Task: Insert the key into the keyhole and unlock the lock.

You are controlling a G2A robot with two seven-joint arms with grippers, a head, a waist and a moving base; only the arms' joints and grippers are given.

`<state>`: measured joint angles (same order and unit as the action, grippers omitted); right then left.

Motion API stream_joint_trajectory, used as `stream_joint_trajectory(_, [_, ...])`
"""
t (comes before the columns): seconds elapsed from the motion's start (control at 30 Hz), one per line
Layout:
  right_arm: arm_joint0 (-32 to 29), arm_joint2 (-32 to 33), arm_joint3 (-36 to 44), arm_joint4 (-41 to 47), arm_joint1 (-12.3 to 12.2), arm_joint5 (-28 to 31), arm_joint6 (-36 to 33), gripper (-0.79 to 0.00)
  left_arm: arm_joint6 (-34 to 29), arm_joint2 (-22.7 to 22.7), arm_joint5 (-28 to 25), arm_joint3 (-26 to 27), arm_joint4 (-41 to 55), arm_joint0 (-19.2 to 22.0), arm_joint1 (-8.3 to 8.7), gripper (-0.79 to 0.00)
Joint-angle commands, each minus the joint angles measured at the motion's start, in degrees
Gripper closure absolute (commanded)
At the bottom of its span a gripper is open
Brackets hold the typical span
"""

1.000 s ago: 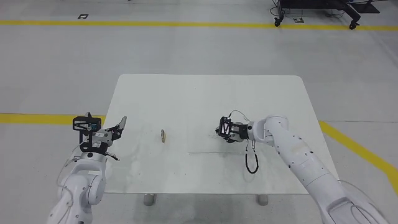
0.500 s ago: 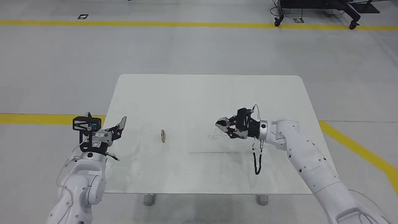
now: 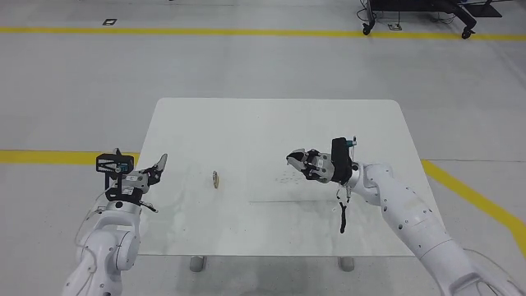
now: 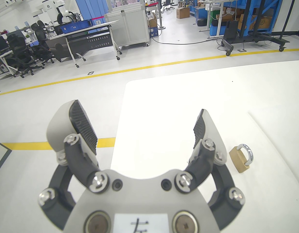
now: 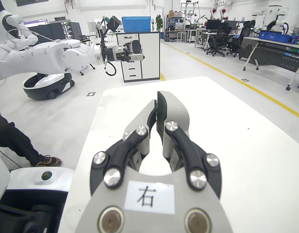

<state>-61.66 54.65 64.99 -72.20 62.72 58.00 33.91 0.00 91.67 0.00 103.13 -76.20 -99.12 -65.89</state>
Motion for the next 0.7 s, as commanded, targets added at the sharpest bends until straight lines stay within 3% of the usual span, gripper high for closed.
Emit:
stream_joint_trajectory(0.0, [0.00, -0.01, 0.00, 0.00, 0.00, 0.00, 0.00, 0.000, 0.00, 0.00, 0.00, 0.00, 0.00, 0.00, 0.00, -0.785])
stream_joint_trajectory(0.17, [0.00, -0.01, 0.00, 0.00, 0.00, 0.00, 0.00, 0.000, 0.31, -0.04, -0.13, 0.07, 1.61, 0.13, -0.11, -0.785])
stream_joint_trajectory(0.3, [0.00, -0.01, 0.00, 0.00, 0.00, 0.00, 0.00, 0.000, -1.87, -2.75, -5.25, 1.65, 18.24, 1.50, -0.97, -0.785])
stream_joint_trajectory(0.43, [0.00, -0.01, 0.00, 0.00, 0.00, 0.00, 0.00, 0.000, -9.22, -7.02, -10.25, 2.56, 31.76, 4.52, -1.57, -0.785])
stream_joint_trajectory(0.6, [0.00, -0.01, 0.00, 0.00, 0.00, 0.00, 0.00, 0.000, -19.60, -14.10, -11.25, 1.20, 48.50, 9.79, -2.59, -0.785])
stream_joint_trajectory(0.67, [0.00, -0.01, 0.00, 0.00, 0.00, 0.00, 0.00, 0.000, -22.92, -15.84, -8.15, -0.95, 63.26, 11.97, -3.36, -0.785])
